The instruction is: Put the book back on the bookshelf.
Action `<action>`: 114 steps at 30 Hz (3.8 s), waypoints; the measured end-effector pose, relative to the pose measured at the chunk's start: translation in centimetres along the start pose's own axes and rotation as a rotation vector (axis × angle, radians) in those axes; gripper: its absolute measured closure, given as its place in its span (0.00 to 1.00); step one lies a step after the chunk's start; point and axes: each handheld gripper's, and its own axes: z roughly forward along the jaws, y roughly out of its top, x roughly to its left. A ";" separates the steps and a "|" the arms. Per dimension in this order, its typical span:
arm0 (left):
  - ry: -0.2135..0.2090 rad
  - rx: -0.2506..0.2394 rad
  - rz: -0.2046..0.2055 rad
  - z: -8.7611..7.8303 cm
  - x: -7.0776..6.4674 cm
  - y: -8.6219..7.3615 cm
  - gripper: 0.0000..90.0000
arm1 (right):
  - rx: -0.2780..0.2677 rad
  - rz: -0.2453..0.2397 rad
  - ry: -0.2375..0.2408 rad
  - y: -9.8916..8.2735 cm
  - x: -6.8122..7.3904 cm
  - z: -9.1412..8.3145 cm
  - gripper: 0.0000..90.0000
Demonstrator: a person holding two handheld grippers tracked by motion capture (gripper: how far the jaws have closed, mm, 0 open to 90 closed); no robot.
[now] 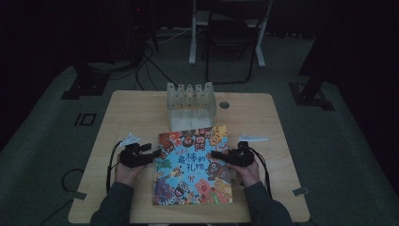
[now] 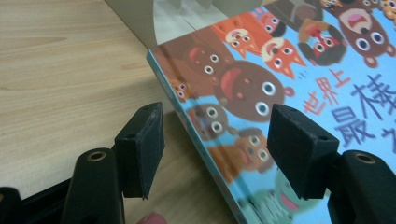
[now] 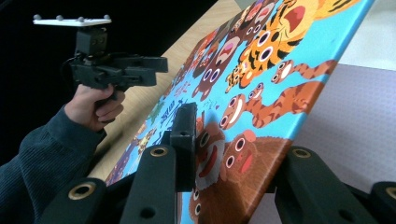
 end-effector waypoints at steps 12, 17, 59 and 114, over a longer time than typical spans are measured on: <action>-0.049 0.020 -0.046 2.0 1.8 1.1 0.41 | -0.017 -0.022 0.017 -0.2 -0.1 -0.3 0.77; -0.062 0.008 -0.040 2.2 1.7 1.4 0.41 | -0.022 -0.030 0.020 -0.2 0.0 -0.4 0.77; -0.128 -0.147 -0.019 -1.0 0.7 3.6 0.42 | -0.106 -0.226 0.046 0.6 1.9 -2.4 0.79; -0.185 -0.180 -0.047 1.0 0.7 7.6 0.44 | -0.196 -0.377 0.039 2.9 0.4 -2.4 0.79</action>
